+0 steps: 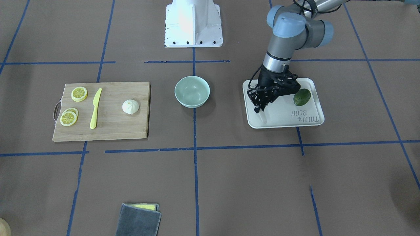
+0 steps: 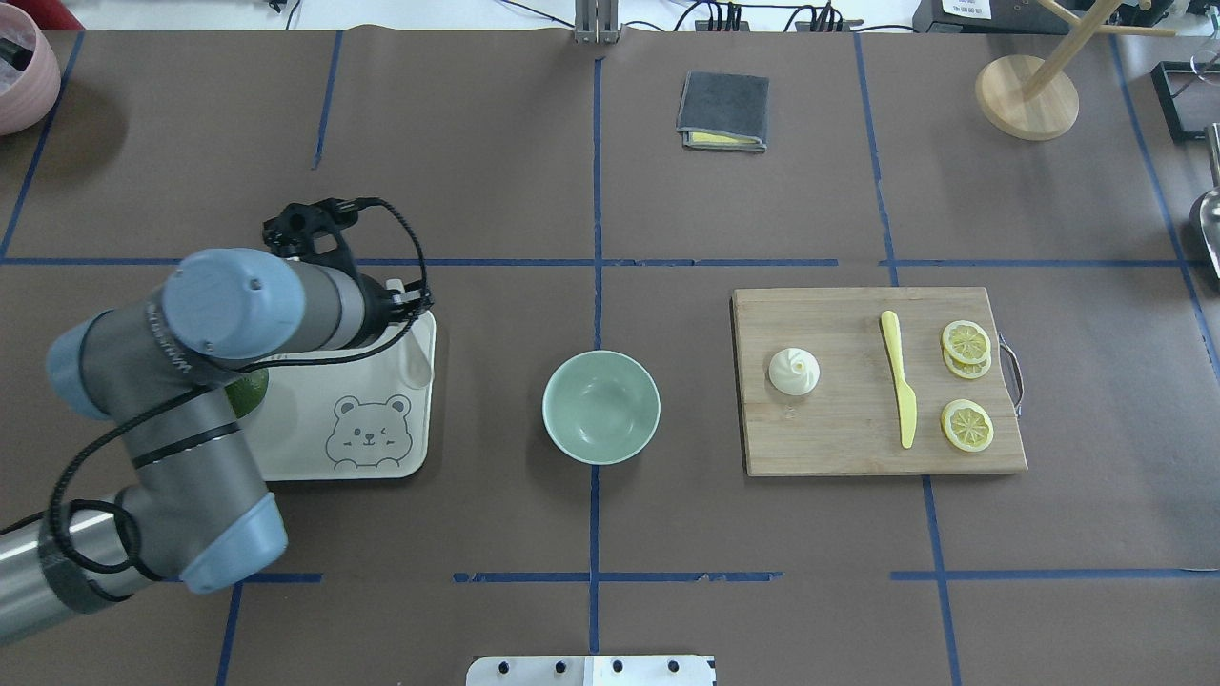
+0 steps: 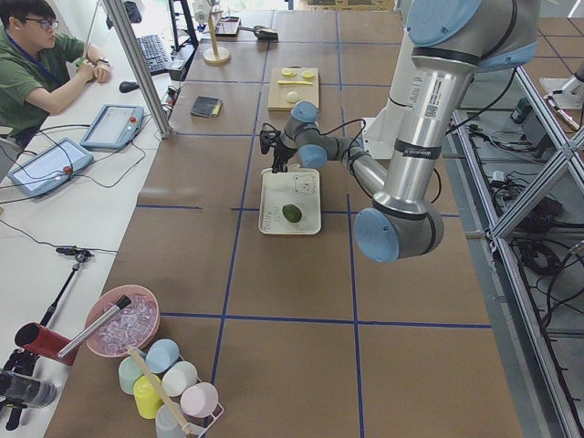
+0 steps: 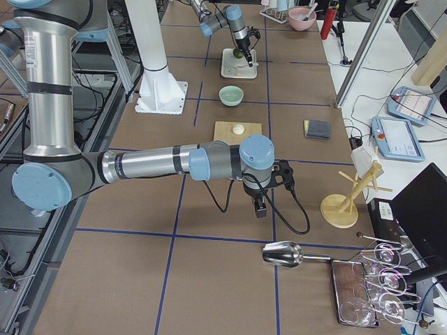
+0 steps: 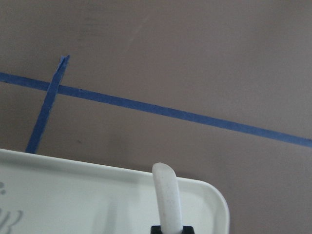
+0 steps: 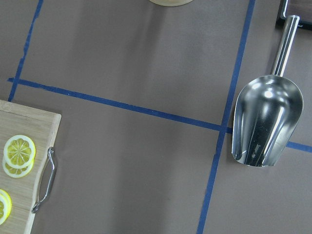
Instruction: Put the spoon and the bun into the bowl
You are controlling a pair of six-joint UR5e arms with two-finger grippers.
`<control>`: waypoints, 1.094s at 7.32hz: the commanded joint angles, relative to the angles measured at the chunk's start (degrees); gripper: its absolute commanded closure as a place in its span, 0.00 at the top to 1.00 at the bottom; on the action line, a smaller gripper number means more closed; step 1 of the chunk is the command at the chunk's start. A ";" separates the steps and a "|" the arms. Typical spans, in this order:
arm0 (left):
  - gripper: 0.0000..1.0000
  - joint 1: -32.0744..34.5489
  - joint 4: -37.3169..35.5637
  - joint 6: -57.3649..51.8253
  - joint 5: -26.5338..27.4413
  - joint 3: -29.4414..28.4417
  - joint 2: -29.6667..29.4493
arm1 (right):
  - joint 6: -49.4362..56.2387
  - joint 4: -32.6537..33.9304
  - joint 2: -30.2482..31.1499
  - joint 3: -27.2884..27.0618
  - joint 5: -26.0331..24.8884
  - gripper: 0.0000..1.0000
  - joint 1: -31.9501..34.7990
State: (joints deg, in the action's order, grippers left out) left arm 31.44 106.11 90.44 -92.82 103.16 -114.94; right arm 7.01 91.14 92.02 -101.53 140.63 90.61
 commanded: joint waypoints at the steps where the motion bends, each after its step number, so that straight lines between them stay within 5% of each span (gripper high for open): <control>1: 0.00 -5.14 -8.37 10.52 3.77 -2.68 -10.53 | -0.07 0.00 0.00 0.02 0.00 1.00 0.00; 3: 0.00 -9.27 -8.12 12.74 6.59 -8.57 -14.16 | -0.42 0.00 0.00 0.02 0.09 1.00 0.00; 8: 0.00 -9.55 -8.11 12.57 6.34 -7.54 -15.66 | -0.42 0.00 0.00 0.02 0.09 1.00 0.00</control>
State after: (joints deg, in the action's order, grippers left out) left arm 21.91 98.09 103.02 -86.41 95.36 -130.35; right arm 6.59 91.14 92.02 -101.51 140.66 90.61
